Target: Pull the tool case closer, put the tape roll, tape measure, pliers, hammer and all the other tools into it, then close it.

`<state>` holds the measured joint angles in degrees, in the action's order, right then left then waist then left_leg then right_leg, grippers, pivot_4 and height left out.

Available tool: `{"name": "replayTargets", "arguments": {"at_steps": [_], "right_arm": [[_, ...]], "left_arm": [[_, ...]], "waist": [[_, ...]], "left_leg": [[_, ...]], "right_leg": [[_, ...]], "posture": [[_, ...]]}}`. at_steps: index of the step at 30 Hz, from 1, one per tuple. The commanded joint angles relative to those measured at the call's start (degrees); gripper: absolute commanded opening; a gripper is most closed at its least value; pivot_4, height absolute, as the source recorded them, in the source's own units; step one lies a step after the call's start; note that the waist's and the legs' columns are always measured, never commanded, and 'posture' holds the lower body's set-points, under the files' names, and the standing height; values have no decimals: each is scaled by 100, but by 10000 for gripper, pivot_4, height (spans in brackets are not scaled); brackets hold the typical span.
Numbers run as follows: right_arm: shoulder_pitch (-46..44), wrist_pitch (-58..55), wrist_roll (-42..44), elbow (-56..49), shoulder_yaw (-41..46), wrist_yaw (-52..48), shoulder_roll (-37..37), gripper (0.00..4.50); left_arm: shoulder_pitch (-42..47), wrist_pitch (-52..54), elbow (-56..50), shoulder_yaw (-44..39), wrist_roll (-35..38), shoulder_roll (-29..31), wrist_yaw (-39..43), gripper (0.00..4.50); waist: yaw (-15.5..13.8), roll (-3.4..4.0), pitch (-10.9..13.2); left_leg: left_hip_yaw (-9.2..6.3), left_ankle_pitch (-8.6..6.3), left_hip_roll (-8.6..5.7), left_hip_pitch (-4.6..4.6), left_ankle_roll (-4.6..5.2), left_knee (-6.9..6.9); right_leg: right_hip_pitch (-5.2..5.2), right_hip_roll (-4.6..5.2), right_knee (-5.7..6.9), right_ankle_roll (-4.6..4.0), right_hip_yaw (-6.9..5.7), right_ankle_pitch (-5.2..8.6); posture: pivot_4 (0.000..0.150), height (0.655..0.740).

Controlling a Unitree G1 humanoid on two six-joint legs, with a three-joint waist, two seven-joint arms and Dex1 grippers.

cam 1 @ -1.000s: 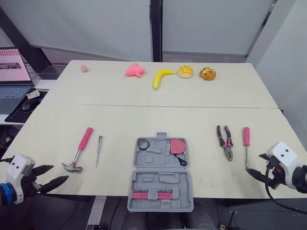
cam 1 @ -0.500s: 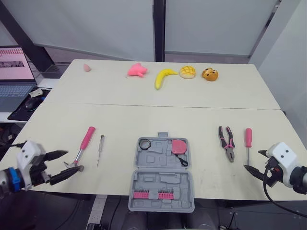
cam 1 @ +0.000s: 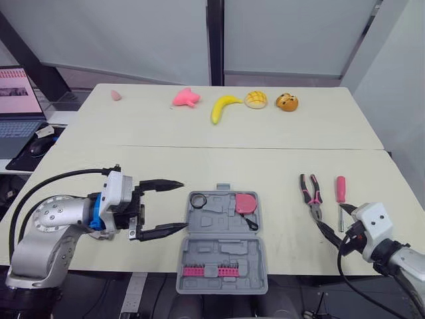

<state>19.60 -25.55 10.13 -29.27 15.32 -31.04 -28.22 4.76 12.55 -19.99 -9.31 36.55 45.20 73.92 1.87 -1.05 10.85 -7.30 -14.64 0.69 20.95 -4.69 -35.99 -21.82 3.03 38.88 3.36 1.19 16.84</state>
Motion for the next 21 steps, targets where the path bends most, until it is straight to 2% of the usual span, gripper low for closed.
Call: {"name": "replayTargets", "arguments": {"at_steps": [1,7,21], "right_arm": [[-110,-200,-267,-159,-266,535,211,44388],[-578,-662,-702,210,-762,1230,556,44388],[-1410,-366,-652,1637,-752,1835,1260,44388]], "left_arm": [[178,55,-164,38,160,-13,6,45000],[191,29,-264,219,147,45,226,45000],[156,39,-316,289,183,-80,172,45000]], "waist": [[-3,0,0],[-2,2,1],[-1,6,3]], "left_leg": [[-1,0,0,0,0,-1],[3,0,0,0,0,0],[-2,0,-1,3,1,4]], "right_leg": [[0,0,0,0,0,0],[-2,0,0,-1,4,0],[-5,-1,0,-4,0,2]], "posture": [[1500,7369],[1500,7369],[1500,7369]]}}
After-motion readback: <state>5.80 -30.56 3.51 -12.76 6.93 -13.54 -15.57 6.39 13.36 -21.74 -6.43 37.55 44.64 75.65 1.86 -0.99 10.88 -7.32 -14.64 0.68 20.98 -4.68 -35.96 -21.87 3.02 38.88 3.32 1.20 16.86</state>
